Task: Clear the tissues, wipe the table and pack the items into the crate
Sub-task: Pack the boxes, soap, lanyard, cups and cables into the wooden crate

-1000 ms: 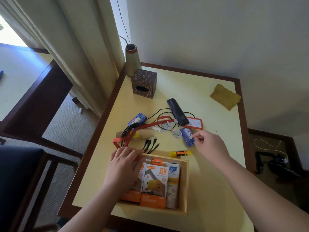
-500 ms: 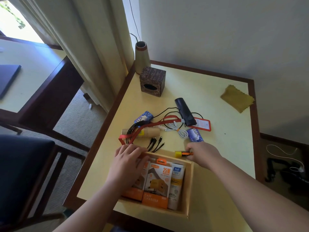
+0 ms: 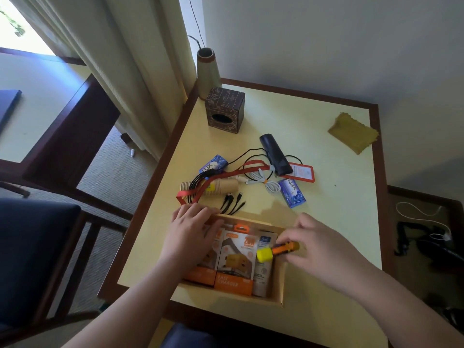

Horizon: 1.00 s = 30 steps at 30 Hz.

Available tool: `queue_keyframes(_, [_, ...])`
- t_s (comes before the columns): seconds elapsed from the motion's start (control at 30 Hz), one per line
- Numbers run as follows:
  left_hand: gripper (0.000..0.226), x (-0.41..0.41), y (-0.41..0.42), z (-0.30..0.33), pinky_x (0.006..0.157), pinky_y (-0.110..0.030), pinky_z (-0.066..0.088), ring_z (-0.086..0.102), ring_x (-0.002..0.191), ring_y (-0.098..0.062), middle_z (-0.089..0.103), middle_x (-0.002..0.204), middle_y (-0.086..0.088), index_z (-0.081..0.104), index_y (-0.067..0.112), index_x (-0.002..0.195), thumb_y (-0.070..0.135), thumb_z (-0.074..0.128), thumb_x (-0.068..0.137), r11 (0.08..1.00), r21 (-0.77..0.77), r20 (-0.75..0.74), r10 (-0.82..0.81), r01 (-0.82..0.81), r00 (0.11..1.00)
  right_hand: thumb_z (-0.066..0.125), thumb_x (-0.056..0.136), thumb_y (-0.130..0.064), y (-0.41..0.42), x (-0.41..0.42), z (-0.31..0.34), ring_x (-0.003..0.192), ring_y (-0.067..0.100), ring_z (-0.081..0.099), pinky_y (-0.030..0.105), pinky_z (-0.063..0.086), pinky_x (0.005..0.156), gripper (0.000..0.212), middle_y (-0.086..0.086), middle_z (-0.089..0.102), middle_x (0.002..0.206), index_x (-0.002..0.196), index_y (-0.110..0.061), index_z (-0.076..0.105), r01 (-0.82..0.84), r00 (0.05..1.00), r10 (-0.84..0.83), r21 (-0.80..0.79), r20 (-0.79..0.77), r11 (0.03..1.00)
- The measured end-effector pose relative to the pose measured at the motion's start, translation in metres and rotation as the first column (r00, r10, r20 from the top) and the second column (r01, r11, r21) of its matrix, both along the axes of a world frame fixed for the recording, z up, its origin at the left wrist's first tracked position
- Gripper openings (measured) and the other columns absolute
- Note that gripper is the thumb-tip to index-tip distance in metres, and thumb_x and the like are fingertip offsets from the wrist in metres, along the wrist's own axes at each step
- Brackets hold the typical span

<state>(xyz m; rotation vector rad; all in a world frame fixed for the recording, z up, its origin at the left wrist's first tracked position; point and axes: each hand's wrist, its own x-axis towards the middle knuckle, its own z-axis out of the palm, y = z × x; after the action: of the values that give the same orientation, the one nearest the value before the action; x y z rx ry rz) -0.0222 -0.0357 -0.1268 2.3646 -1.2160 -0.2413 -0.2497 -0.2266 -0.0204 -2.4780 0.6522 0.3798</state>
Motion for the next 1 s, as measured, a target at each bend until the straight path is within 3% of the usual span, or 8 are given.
queue_keyframes(0.1, [0.028,0.001,0.0,-0.001,0.111,-0.038,0.035,0.051,0.116,-0.012,0.062,0.12,0.019,0.067,0.038,0.122,0.053,0.058,0.1,1.0,0.009,-0.002,0.003,-0.003,1.0,0.073,0.091,-0.032,0.02,0.0,-0.005,0.093,0.014,0.051,0.026,0.044,0.063,0.016,-0.008,0.044,0.102,0.103,-0.035,0.063,-0.267,0.963,0.265,-0.235,-0.039,0.935])
queue_keyframes(0.2, [0.029,0.001,0.001,-0.001,0.111,-0.041,0.036,0.051,0.116,-0.014,0.063,0.12,0.018,0.067,0.039,0.123,0.054,0.057,0.1,1.0,0.003,0.001,0.002,-0.002,1.0,0.068,0.083,-0.007,0.036,0.008,-0.017,0.092,0.03,0.051,0.04,0.046,0.062,0.024,0.006,0.05,0.1,0.101,-0.023,0.062,-0.376,0.923,0.38,-0.344,-0.06,0.86])
queue_keyframes(0.4, [0.028,0.001,0.001,-0.002,0.112,-0.039,0.034,0.051,0.118,-0.013,0.063,0.12,0.018,0.068,0.038,0.122,0.053,0.058,0.1,1.0,-0.012,0.003,0.004,-0.004,1.0,0.082,0.078,-0.021,0.058,0.028,-0.04,0.101,0.037,0.059,0.046,0.052,0.077,0.022,0.015,0.064,0.113,0.099,-0.021,0.076,-0.515,0.857,0.438,-0.4,-0.273,0.758])
queue_keyframes(0.53, [0.027,0.002,0.001,-0.003,0.112,-0.038,0.034,0.051,0.118,-0.013,0.062,0.119,0.019,0.067,0.039,0.122,0.053,0.058,0.101,1.0,-0.017,-0.01,0.005,-0.005,1.0,0.092,0.066,-0.027,0.061,0.026,-0.058,0.094,0.037,0.069,0.045,0.058,0.071,0.042,0.021,0.068,0.116,0.105,-0.024,0.075,-0.556,0.83,0.484,-0.339,-0.278,0.759])
queue_keyframes(0.67, [0.027,0.002,0.0,-0.002,0.111,-0.036,0.032,0.05,0.115,-0.014,0.062,0.116,0.018,0.066,0.038,0.122,0.053,0.058,0.101,1.0,-0.012,-0.013,0.003,-0.004,1.0,0.063,0.094,-0.013,0.055,0.024,-0.057,0.112,0.039,0.064,0.047,0.057,0.086,0.05,0.015,0.053,0.141,0.141,-0.021,0.048,-0.53,0.847,0.501,-0.221,-0.176,0.819])
queue_keyframes(0.77, [0.027,0.003,0.001,-0.003,0.113,-0.037,0.032,0.05,0.116,-0.012,0.061,0.116,0.02,0.065,0.039,0.122,0.054,0.058,0.101,1.0,-0.023,-0.028,-0.003,0.002,1.0,0.054,0.095,-0.008,0.046,0.027,-0.054,0.102,0.033,0.065,0.041,0.057,0.078,0.064,0.009,0.052,0.142,0.154,-0.022,0.032,-0.426,0.901,0.401,-0.172,-0.165,0.888])
queue_keyframes(0.83, [0.027,0.003,0.001,-0.003,0.113,-0.038,0.032,0.049,0.117,-0.012,0.061,0.116,0.02,0.066,0.039,0.122,0.054,0.058,0.1,0.999,-0.033,-0.028,-0.007,0.006,1.0,0.053,0.096,-0.012,0.043,0.027,-0.053,0.1,0.03,0.064,0.043,0.058,0.079,0.059,0.008,0.059,0.132,0.15,-0.025,0.032,-0.411,0.908,0.385,-0.163,-0.167,0.897])
queue_keyframes(1.0, [0.027,0.003,0.002,-0.004,0.111,-0.034,0.03,0.05,0.115,-0.012,0.063,0.115,0.019,0.067,0.037,0.121,0.053,0.059,0.1,0.999,-0.032,-0.02,-0.004,0.004,1.0,0.066,0.093,-0.018,0.036,0.02,-0.067,0.129,0.03,0.059,0.046,0.053,0.104,0.055,0.004,0.067,0.138,0.146,-0.023,0.051,-0.471,0.877,0.476,-0.326,-0.072,0.819])
